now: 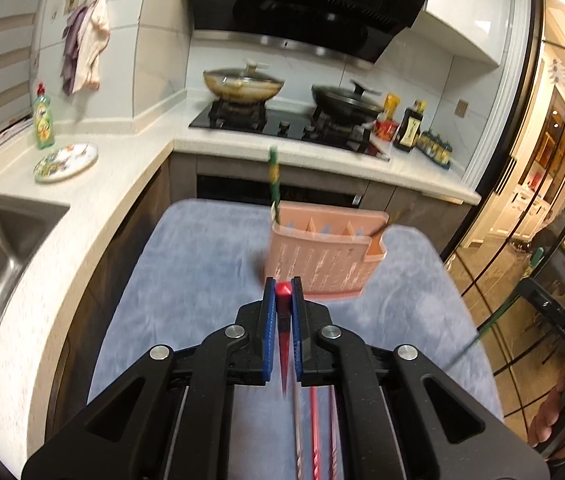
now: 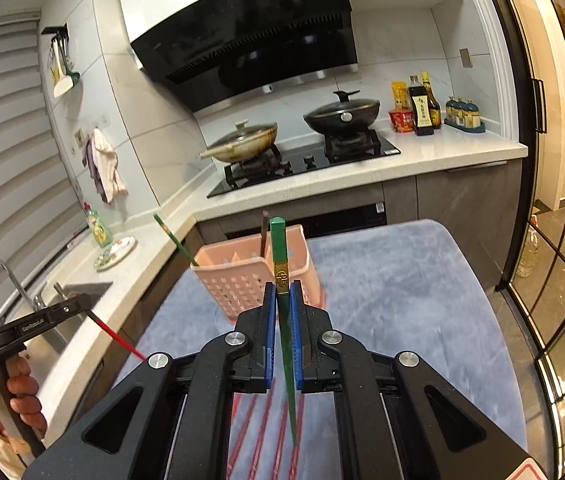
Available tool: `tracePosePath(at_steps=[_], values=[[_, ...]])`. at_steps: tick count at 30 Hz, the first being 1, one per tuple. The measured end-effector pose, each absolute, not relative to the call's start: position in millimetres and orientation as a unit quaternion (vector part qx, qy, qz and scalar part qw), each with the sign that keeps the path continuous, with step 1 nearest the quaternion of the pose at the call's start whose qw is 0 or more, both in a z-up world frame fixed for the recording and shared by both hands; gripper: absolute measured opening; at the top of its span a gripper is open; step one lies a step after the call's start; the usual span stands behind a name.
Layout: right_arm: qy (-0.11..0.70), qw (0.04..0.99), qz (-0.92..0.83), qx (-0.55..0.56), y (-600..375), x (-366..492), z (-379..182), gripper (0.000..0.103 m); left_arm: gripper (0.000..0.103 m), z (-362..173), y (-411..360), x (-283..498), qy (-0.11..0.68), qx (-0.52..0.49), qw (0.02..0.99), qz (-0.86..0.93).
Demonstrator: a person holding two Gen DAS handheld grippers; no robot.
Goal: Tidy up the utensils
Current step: 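Carry the red chopstick into the basket with the left tool while the right inserts the green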
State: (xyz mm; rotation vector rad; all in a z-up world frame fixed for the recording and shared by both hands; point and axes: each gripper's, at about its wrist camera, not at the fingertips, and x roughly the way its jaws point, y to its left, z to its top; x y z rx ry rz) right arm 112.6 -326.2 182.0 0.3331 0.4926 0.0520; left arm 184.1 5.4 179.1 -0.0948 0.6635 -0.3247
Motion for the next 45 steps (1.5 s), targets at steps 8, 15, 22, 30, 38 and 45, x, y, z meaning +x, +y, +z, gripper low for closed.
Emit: tracePosePath(at_steps=[8,15,22,30,38,45], values=[[0.174,0.964,0.054,0.193,-327,158,236,0.006,0.007,239,-10,217,0.260,-0.058,0.949,-0.168],[0.122,0.969,0.067,0.205,-322,208,271,0.006,0.007,290,-25,257,0.186,-0.077,0.967,-0.156],[0.110,0.969,0.062,0.212,-320,255,270,0.006,0.007,289,-39,297,0.173,-0.078,0.971,-0.144],[0.149,0.964,0.050,0.213,-317,298,230,0.006,0.007,254,-49,326,0.199,-0.070,0.967,-0.143],[0.195,0.957,0.038,0.211,-315,310,185,0.007,0.007,213,-46,340,0.235,-0.075,0.960,-0.134],[0.216,0.955,0.030,0.200,-312,307,169,0.009,0.008,187,-43,343,0.261,-0.072,0.954,-0.132]])
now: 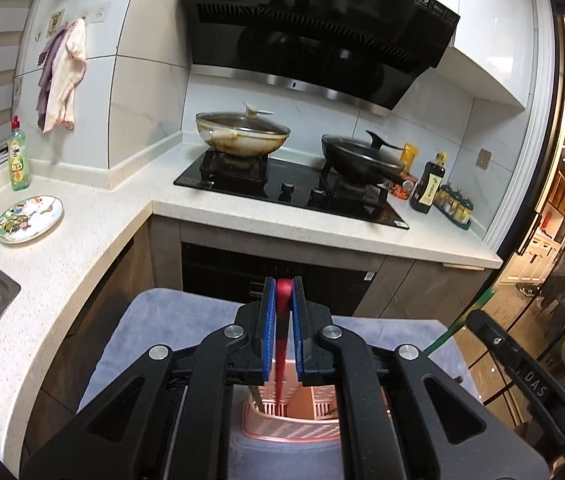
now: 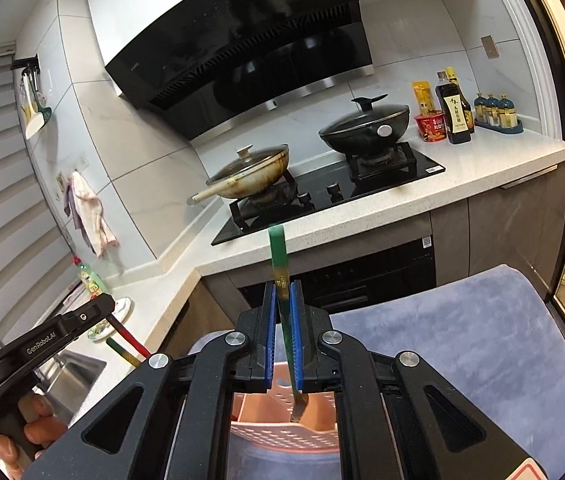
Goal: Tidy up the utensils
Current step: 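Carry the red chopstick into the basket with the left tool while the right inserts the green, then withdraw both open tools from the basket back toward the remaining chopsticks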
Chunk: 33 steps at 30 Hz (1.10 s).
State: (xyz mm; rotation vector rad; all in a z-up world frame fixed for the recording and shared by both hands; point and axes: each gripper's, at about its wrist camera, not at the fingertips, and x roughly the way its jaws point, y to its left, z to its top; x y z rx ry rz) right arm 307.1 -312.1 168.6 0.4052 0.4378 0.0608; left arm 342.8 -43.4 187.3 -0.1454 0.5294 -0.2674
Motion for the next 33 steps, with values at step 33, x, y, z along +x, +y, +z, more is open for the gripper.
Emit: tracePosePath(at_steps=[33], values=[[0.291,0.949,0.042,0.117,-282,113,115,0.021,0.036,119,-23,190,0.335,0.002,0.935,-0.115]])
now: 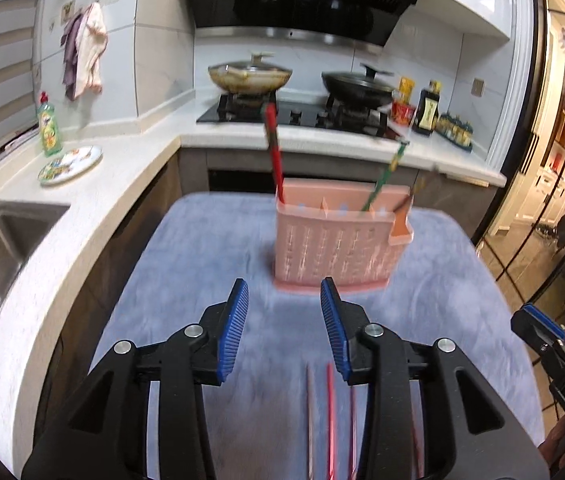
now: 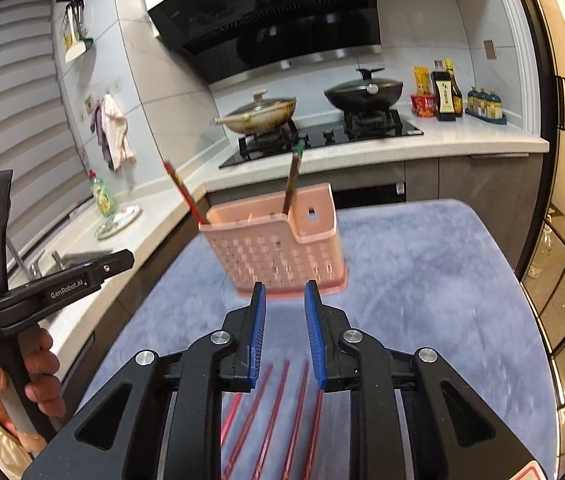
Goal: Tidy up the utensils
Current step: 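Withdraw both open tools from the basket back toward the remaining chopsticks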
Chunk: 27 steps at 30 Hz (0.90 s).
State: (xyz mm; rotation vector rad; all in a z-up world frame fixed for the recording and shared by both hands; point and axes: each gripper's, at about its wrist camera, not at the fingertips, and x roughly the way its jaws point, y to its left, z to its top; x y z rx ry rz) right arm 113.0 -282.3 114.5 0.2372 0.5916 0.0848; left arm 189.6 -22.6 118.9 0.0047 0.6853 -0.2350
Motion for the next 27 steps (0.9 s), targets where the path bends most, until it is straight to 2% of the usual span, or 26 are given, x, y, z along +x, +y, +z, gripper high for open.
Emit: tracePosePath(at_steps=[16,27], values=[[0.411,0.908,0.036,0.078,-253,35,13,0.021,0.036,31,9,111,0.414,0.013,0.904,-0.109],[0.441,0.894,0.041,0.074,-242,24,-17,0.021,0.037,1,11,88,0.450,0.008,0.885,-0.120]])
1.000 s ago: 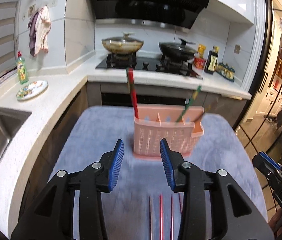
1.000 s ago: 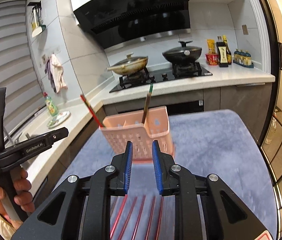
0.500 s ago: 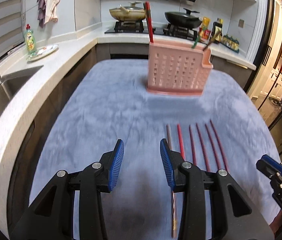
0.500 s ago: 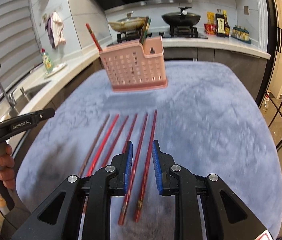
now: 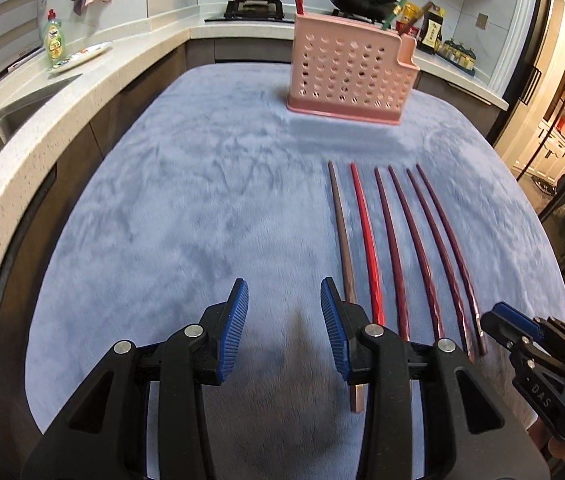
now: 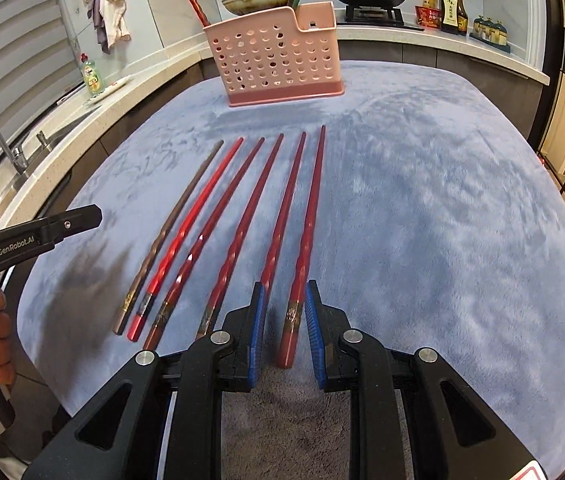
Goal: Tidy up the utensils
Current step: 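Withdraw both open tools from the basket back toward the remaining chopsticks, then position both open tools over the brown and red chopsticks on the cloth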
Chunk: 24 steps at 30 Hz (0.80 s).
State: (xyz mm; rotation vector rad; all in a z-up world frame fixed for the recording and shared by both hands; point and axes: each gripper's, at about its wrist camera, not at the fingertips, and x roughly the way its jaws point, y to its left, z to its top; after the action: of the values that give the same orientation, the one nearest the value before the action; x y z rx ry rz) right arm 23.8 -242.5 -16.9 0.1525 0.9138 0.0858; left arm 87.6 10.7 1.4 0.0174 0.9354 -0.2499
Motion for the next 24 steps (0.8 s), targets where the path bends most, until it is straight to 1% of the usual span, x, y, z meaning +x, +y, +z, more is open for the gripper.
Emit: tracePosePath(at_steps=[2,3,11,20,24], values=[[0.445,0.892,0.041,0.072,-241,23,-20,0.021,0.045,-3,10,84,0.455,0.009,0.882,-0.122],[0.447,0.891,0.041,0.071,-241,23,-22,0.021,0.046,-5,10,82,0.455,0.008,0.882,-0.123],[0.455,0.887,0.041,0.070,-240,23,-31,0.020,0.047,-16,3,72,0.470,0.017,0.872,-0.135],[0.453,0.887,0.032,0.079,-247,22,-34,0.009,0.048,-20,-8,64,0.475,0.028,0.866,-0.152],[0.452,0.887,0.031,0.085,-249,21,-34,0.009,0.048,-24,-14,60,0.481,0.033,0.862,-0.160]])
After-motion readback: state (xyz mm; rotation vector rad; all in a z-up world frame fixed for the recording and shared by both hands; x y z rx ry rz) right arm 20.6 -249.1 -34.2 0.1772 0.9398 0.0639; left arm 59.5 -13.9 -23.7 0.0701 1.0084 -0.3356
